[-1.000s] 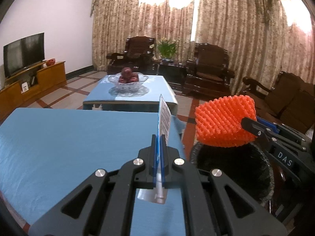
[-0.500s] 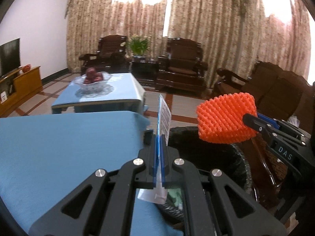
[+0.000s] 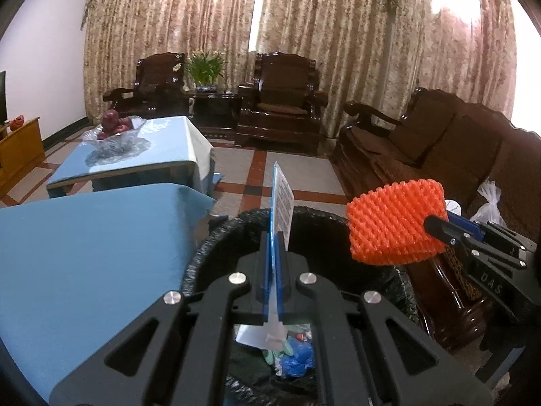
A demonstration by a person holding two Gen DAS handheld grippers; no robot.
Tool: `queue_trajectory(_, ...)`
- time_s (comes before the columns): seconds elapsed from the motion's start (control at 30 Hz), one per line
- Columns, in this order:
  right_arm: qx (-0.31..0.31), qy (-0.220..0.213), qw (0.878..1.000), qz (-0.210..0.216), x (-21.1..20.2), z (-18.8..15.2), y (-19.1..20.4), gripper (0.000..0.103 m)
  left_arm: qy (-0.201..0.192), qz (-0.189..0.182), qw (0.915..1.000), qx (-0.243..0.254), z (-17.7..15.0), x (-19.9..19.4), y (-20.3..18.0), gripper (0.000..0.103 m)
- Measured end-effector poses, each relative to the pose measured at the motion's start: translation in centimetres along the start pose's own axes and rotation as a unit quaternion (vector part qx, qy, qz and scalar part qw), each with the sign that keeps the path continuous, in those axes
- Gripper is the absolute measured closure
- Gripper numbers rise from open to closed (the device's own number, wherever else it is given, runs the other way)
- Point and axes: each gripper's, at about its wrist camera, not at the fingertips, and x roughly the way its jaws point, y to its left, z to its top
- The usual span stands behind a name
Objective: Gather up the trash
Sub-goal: 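Drop the white tube and orange foam net into the bin with both grippers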
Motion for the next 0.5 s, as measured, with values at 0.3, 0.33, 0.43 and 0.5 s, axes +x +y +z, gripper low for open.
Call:
queue_trajectory(0.3,0.006,0.028,1.000,-0.011,3.1,-2.2,-1.2,0.081,0.034,-0.017,0.9993,0.005,-1.2,4.0,-0.3,0.101)
queue_trajectory(0.33,0.004,0.032,0.999,-0.011,3.4,-2.4,-1.2,0.081,0.038,-0.017,0.9991,0.005,-1.2,4.5,-0.2,0.101)
queue_trajectory(0.43,0.000,0.045,0.999,-0.011,4.5,-3.0,-0.8,0.079,0.048,-0.019,0.9987,0.000,-1.4,5.5,0.1,0.100)
queue_trajectory(0.5,-0.004,0.053,0.999,-0.008,5.2,-3.3,-0.7,0.073,0.052,-0.024,0.9984,-0.004,-1.3,5.9,0.2,0.099)
